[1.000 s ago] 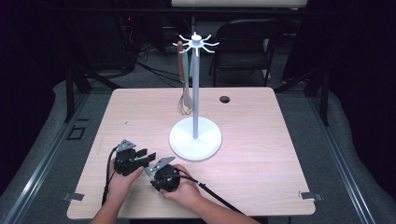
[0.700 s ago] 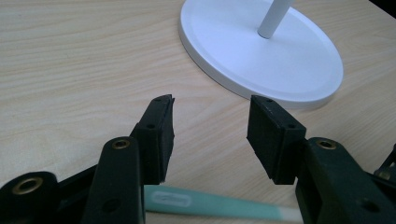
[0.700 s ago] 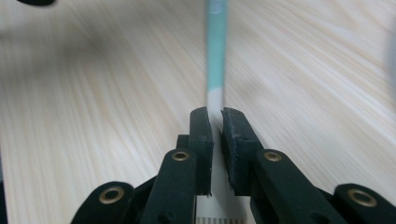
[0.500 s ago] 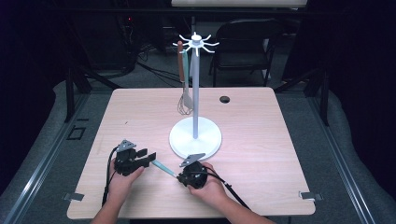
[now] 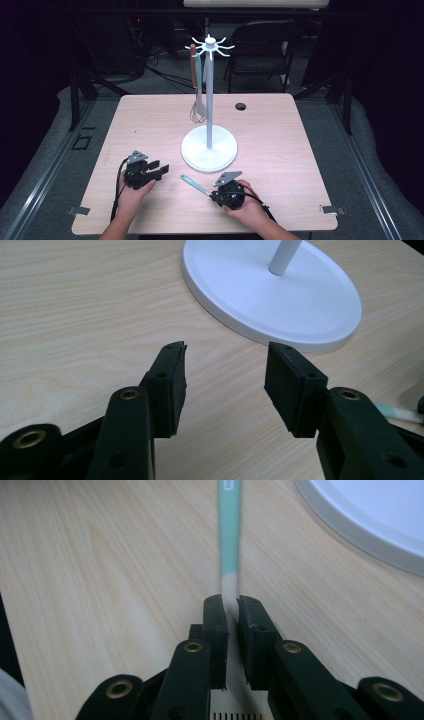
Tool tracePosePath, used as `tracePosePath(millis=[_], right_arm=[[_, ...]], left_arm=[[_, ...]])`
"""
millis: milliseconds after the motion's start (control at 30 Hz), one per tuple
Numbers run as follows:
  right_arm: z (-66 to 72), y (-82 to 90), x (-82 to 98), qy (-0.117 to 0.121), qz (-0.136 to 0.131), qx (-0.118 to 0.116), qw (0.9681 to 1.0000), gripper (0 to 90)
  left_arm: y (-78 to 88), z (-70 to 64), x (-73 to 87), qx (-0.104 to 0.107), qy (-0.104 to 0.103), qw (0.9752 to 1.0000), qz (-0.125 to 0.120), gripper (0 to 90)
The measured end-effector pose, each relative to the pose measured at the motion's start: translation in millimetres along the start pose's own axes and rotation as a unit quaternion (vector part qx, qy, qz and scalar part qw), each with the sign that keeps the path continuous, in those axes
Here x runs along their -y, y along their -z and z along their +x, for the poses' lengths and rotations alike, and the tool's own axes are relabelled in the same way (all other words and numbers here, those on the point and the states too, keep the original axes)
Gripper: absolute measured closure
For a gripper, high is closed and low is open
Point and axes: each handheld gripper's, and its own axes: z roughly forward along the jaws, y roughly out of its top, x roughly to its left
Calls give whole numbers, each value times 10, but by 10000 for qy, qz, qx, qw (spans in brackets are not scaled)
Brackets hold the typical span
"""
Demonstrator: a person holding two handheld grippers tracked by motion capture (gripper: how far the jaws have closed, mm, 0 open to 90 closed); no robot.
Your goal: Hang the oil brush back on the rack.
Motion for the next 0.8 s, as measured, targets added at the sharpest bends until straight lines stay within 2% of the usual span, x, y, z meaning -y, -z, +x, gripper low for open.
tracePosePath(millis=[100, 300, 467, 633, 800], right_arm=[[3, 84, 93, 96, 19, 31, 9999, 828], [-2, 195, 213, 58, 70, 63, 9999, 823], [-9, 189, 203, 23, 114, 19, 9999, 808], [11, 129, 132, 184, 121, 70, 9997, 806], [-7, 79, 82, 117, 72, 29, 9999, 808]], left_arm=[[-1, -11, 0, 12, -3, 10000, 23, 508], [-31, -57, 3, 55, -31, 10000, 43, 508], [-50, -82, 2, 101, -65, 9999, 68, 507], [-68, -108, 7, 161, -97, 9998, 106, 506], [-81, -126, 13, 197, -111, 9997, 121, 504]])
